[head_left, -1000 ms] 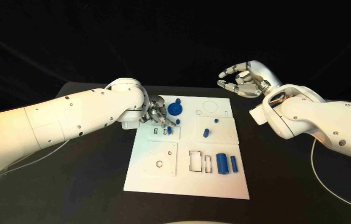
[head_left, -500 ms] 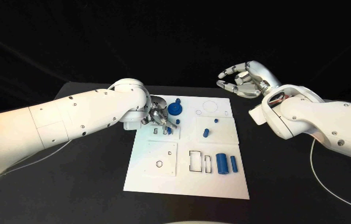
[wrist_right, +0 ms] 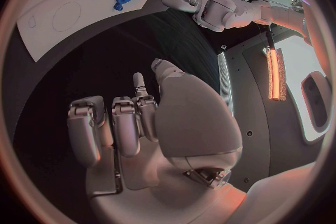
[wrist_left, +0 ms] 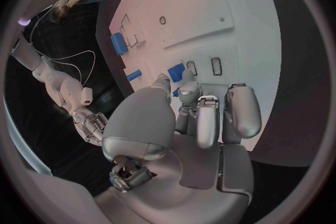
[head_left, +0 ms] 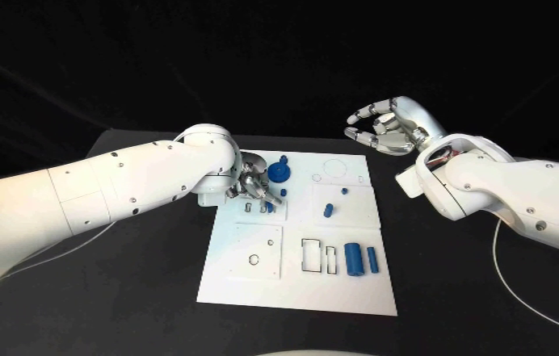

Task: Assemble the parts on the task board

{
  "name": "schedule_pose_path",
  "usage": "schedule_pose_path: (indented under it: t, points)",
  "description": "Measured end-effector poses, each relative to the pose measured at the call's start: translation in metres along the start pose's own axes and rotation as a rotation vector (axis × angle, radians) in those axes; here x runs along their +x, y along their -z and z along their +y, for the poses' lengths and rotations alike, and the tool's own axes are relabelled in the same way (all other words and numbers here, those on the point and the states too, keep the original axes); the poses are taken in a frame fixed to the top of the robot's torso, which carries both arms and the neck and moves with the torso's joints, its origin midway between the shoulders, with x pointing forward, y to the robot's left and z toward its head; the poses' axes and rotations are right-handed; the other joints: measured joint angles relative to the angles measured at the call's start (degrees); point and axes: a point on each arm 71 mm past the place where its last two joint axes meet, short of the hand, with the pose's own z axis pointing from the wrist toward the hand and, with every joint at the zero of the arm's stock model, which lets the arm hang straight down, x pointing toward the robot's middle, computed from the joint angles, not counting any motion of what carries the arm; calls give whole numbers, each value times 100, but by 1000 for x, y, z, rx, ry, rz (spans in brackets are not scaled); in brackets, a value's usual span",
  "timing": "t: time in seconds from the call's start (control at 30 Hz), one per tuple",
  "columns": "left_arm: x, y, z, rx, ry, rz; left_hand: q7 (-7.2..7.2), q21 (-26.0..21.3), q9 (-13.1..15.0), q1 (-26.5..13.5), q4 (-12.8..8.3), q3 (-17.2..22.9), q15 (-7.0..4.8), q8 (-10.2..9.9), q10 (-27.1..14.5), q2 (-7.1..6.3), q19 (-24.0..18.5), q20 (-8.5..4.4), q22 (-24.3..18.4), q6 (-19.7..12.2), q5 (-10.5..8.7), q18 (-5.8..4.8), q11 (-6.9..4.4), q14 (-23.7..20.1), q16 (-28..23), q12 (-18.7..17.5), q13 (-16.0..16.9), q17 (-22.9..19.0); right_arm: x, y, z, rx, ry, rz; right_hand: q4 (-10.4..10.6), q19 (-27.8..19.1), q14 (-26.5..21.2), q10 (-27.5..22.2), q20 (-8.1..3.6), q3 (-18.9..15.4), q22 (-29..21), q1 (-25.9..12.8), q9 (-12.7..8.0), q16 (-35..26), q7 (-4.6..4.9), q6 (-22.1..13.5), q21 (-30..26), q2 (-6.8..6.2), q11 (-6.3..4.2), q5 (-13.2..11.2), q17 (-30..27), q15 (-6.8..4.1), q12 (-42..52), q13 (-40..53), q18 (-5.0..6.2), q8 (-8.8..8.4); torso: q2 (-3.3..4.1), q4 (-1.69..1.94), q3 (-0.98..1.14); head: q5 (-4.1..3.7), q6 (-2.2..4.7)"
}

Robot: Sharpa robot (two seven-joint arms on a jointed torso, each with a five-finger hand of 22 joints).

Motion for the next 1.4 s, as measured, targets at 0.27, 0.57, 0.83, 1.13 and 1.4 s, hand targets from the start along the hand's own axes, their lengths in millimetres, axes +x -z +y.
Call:
schedule_pose_path:
  t: [0.27,0.57,0.83,1.13,1.4]
  points:
    - [0,0,0,3,6,4,-20,23,18,240,-3,363,-41,0,-11,-12,0,0,19,-20,0,0,-10,0,0,0,10,0,1,0,0,1,0,2,0,0,0,0,0,0,-1,-23,0,0,0,0,0,-23,0,24,-1,0,0,0,0,22,1,2,1,-4,-13]
    - [0,0,0,6,17,7,-6,22,19,602,-6,1993,-53,-92,-32,-569,-1,-42,42,-53,-12,1,-31,-12,0,-39,-11,0,1,0,-1,0,5,2,0,0,0,21,0,32,-1,-23,0,0,0,0,0,-23,-21,52,-1,0,0,5,0,22,1,1,3,0,-23]
    - [0,0,1,8,38,19,-7,22,106,320,-152,3494,-72,24,-31,-1146,-1,-41,64,-51,-37,1,-30,-10,0,-39,-24,0,1,0,-1,0,10,3,-7,0,0,21,0,72,-2,-23,-6,0,0,0,0,-23,-21,124,-2,0,0,4,0,44,-1,-1,4,2,-26]
    - [2,1,5,23,101,47,-25,22,442,54,-205,3826,-72,254,14,-1192,-1,-41,70,-160,25,0,-49,-10,0,-39,-22,-1,1,1,-2,4,12,2,-27,0,0,21,0,122,-2,-23,-6,0,0,0,0,-23,-21,200,-2,0,0,4,0,44,-3,2,3,-6,-16]
    - [4,8,10,51,196,65,0,22,635,-158,-347,3981,-72,383,136,-1251,-1,-41,69,-185,482,1,-50,-10,0,13,87,-1,0,2,-4,8,13,0,-31,0,0,21,0,126,-3,-23,-11,0,0,0,0,-23,-21,200,-3,0,0,3,0,44,-7,6,7,10,-2]
